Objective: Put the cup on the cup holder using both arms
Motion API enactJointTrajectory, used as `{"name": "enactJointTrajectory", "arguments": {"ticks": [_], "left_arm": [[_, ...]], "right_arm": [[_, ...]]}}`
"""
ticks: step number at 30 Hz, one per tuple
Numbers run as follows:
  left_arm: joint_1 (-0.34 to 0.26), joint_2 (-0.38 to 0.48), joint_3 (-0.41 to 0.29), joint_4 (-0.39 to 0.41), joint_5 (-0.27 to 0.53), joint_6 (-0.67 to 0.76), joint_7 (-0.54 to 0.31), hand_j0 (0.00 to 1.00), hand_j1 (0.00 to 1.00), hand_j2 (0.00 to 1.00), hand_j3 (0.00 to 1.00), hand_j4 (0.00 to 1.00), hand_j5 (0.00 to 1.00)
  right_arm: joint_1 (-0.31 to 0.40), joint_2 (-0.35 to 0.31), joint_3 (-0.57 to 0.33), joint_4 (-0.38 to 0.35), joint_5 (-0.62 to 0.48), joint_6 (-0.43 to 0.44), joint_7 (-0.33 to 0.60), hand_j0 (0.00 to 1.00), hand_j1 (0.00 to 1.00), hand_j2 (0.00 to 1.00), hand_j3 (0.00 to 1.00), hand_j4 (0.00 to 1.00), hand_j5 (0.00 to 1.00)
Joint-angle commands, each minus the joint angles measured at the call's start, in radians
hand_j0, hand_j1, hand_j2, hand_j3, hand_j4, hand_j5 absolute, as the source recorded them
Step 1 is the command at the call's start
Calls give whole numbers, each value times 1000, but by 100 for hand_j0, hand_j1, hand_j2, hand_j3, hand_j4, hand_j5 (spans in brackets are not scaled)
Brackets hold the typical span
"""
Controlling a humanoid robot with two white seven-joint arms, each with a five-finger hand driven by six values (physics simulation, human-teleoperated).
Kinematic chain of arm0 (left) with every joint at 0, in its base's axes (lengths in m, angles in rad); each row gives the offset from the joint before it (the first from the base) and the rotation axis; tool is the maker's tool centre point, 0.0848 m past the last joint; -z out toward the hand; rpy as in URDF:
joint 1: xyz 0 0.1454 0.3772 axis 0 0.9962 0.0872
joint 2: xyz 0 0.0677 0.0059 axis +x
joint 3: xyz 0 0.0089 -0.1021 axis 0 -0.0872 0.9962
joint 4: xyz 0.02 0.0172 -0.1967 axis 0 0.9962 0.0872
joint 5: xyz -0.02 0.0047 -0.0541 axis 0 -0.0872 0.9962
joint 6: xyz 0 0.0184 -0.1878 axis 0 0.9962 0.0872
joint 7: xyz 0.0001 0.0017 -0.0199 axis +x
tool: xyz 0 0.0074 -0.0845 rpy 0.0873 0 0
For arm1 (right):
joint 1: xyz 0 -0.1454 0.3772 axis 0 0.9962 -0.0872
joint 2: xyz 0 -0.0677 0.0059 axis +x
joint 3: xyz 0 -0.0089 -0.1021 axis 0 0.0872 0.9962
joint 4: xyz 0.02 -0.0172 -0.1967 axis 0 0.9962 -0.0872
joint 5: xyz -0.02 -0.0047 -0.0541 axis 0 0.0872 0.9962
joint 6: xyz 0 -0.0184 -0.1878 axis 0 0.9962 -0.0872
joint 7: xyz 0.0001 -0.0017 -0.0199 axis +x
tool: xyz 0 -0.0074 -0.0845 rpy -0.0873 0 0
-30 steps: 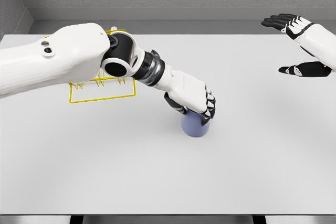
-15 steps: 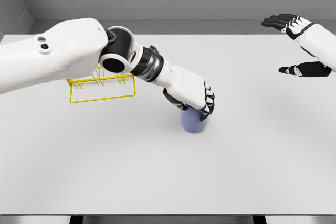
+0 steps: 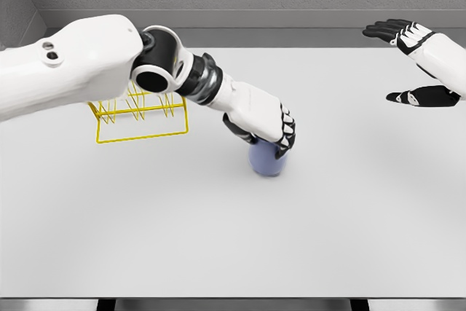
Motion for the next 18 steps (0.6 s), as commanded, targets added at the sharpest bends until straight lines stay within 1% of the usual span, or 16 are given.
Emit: {"name": "enactJointTrajectory", "arguments": {"ticks": [1,7,11,18], "left_arm": [[0,3,3,0,5,1,0,60,60,60,60,60,60],[-2,18,6,0,7,1,0,60,60,60,60,60,60],[-15,26,7,0,8,1,0,60,60,60,60,60,60],[-23,41,15,-5,11,1,0,60,60,60,60,60,60]], "right_arm": [[0,-1,0,0,-7,2,-1,100,100,100,100,100,100],[6,-1,-11,-1,-7,2,-1,100,100,100,100,100,100],[6,-1,-11,-1,-7,2,-1,100,100,100,100,100,100],[6,-1,-11,-1,-7,2,-1,100,100,100,100,100,100]]}}
